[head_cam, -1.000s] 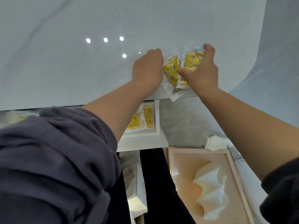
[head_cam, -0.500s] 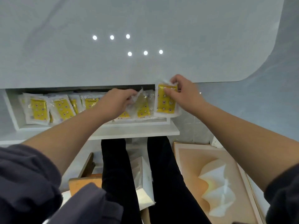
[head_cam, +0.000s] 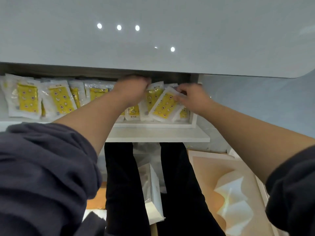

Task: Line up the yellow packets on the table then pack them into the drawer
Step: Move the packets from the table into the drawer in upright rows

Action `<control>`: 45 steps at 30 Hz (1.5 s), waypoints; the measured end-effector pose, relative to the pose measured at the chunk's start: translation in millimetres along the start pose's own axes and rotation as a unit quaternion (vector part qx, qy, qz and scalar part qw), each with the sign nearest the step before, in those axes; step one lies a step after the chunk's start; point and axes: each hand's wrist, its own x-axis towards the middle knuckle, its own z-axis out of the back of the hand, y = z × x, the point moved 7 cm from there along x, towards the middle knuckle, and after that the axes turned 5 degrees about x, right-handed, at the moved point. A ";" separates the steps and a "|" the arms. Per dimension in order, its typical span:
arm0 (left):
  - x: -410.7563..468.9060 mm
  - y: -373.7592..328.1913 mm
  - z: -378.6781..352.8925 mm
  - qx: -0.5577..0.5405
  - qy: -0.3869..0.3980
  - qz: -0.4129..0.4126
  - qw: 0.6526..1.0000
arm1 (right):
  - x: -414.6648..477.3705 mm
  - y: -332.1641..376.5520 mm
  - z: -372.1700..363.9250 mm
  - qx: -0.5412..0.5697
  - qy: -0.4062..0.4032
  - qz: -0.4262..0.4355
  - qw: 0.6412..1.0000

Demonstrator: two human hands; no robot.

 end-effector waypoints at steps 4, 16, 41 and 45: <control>4.6 3.1 -3.4 0.093 -0.058 -0.030 0.993 | 14.6 22.9 -4.9 -0.262 -0.010 0.102 0.960; 4.3 17.8 -12.8 0.058 -0.044 0.007 0.997 | 33.7 22.0 -3.2 -0.224 0.078 0.068 0.969; -8.6 19.3 -36.0 0.090 0.017 -0.007 0.996 | 25.9 0.8 -40.7 -0.294 0.071 0.059 0.951; -11.4 21.7 -42.6 0.120 0.038 -0.005 0.992 | 26.0 0.4 -46.3 -0.300 0.073 0.067 0.949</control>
